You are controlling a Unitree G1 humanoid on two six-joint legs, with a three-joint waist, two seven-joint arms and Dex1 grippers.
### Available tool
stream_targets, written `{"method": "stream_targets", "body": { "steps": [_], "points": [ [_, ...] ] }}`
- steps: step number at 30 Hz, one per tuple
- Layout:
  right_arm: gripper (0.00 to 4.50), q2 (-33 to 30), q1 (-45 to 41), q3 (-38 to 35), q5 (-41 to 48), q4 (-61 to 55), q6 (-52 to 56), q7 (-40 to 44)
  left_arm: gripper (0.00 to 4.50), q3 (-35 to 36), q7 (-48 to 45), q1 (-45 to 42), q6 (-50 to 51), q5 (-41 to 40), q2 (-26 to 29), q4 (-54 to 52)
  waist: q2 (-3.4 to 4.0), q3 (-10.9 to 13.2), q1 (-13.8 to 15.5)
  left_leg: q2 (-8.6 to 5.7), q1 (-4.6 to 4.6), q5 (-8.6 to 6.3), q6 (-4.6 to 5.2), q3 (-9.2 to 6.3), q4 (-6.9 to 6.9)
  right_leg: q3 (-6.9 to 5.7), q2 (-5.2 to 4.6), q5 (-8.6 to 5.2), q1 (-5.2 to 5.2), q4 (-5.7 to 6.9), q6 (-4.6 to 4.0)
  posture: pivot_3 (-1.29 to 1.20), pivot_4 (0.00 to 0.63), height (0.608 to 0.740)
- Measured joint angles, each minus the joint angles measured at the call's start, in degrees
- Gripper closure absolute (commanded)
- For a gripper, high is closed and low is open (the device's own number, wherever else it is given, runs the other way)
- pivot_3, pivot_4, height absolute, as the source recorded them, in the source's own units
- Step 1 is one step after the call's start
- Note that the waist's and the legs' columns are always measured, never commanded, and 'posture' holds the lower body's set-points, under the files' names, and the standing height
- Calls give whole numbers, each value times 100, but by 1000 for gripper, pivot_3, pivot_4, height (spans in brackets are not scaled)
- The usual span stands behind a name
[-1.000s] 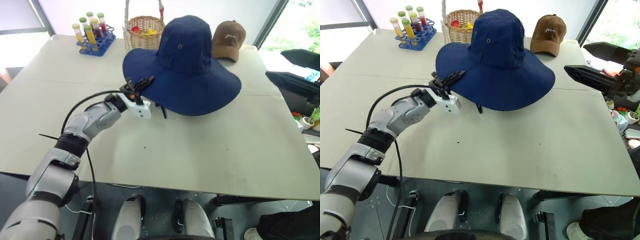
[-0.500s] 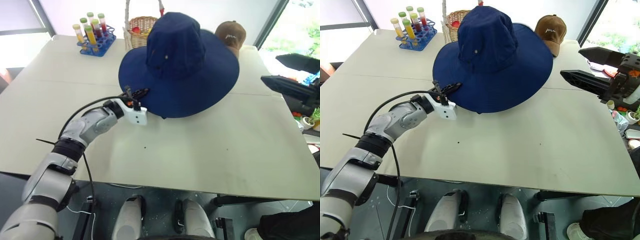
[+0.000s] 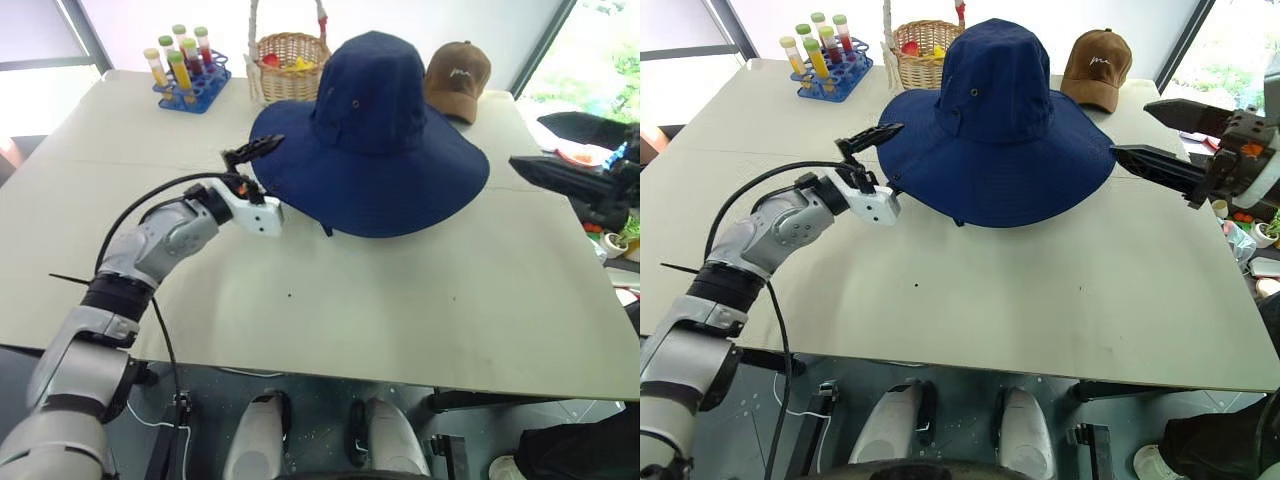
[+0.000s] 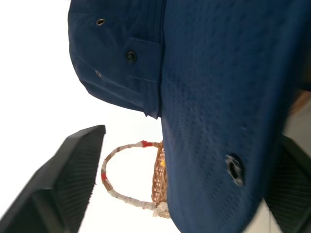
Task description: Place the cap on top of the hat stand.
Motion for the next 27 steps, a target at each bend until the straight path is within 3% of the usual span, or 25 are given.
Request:
{"method": "stream_targets", "body": {
  "steps": [6,10,13,18,21,27],
  "points": [
    [0,-59,-29,377,-470,353,-315,347,27,648,-827,1059,45,-839,1032,-713,5,2,-115,6,3,0,0,0,-4,0,0,0,0,0,-1,0,150,740],
    [0,-143,-67,652,-900,888,-658,671,27,1250,-2200,2035,785,-2700,1612,-1403,12,6,-148,19,5,0,-1,0,-5,3,-3,-1,0,-1,-2,0,150,740],
    [0,-185,-356,870,-1150,1444,-867,944,27,1947,-3368,2433,2445,-4600,1966,-2089,29,16,-148,21,6,0,-1,-1,-4,4,-3,-1,-2,-1,-3,0,150,740],
    [0,-337,-1134,1295,-1551,2311,-1129,1517,27,3173,-4846,2085,6223,-7683,2921,-2444,41,23,-210,7,4,0,-1,0,-8,4,1,-3,-5,-4,0,0,150,740],
    [0,-339,-1612,1556,-1703,2761,-1163,1853,27,3496,-5418,1504,7245,-8395,3255,-2233,42,24,-258,3,6,0,-1,2,-12,4,4,-4,-4,-7,0,0,150,740],
    [0,-335,-2436,1936,-2020,3531,-1244,2453,27,3338,-6356,426,7790,-8352,3715,-1574,48,27,-296,4,9,0,-2,10,-21,7,10,-4,-10,-8,-1,0,150,740]
  ]
}}
